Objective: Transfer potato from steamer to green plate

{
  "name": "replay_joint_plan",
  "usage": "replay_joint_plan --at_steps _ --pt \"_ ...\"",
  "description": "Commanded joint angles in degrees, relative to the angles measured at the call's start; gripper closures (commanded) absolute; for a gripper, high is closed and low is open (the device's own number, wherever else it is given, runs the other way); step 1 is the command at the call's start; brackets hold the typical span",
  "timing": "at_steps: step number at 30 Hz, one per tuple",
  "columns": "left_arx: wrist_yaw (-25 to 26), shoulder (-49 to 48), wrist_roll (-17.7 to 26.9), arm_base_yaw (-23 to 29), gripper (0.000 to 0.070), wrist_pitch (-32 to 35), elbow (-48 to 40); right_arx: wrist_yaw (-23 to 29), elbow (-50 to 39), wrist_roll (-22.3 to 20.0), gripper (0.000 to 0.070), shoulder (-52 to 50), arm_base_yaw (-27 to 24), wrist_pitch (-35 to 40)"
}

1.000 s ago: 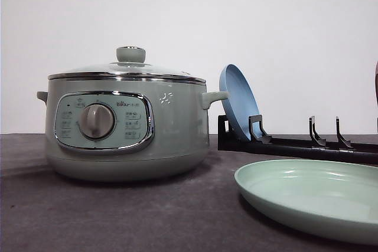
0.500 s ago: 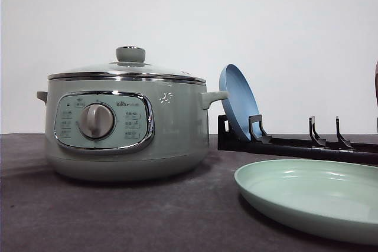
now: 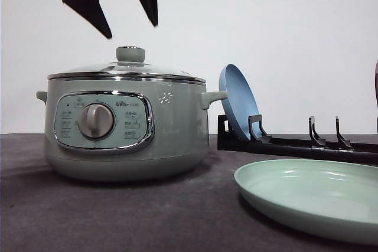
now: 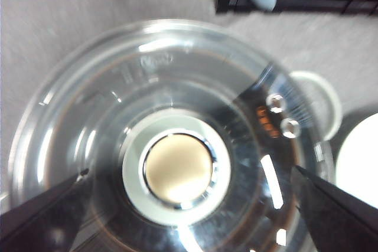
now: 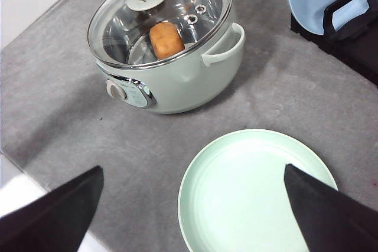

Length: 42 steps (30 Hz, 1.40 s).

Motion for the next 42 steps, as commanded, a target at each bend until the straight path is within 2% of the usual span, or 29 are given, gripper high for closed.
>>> replay_joint_plan --at_steps 1,13,18,21,30,36,42 --pt "-0.24 1.62 0.57 -0.37 0.0 0.66 2.16 -0.15 0.61 0.56 0.0081 0.28 0.15 0.63" --pt "-1.23 5.95 0.75 -0.37 0.0001 1.7 2.15 -0.11 0.61 0.57 0.0081 0.28 0.15 0.63" --pt "-1.21 6.4 0.77 -0.37 0.0109 1.65 2.14 -0.11 0.61 0.59 0.0081 0.28 0.15 0.63" --pt "-1.23 6.4 0.75 -0.35 0.0123 1.37 2.14 -0.11 0.61 0.61 0.0081 0.28 0.15 0.63" --pt "-1.23 6.4 1.01 -0.31 0.0374 0.41 2.14 0.0 0.61 0.79 0.0081 0.28 0.13 0.63" --pt "-1.21 6.4 1.01 -0.31 0.0695 -0.32 2.16 0.02 0.61 1.05 0.0081 0.28 0.15 0.63" --pt "-1.23 6.4 1.23 -0.31 0.07 -0.18 2.16 0.04 0.61 1.05 0.0081 0.28 0.15 0.63"
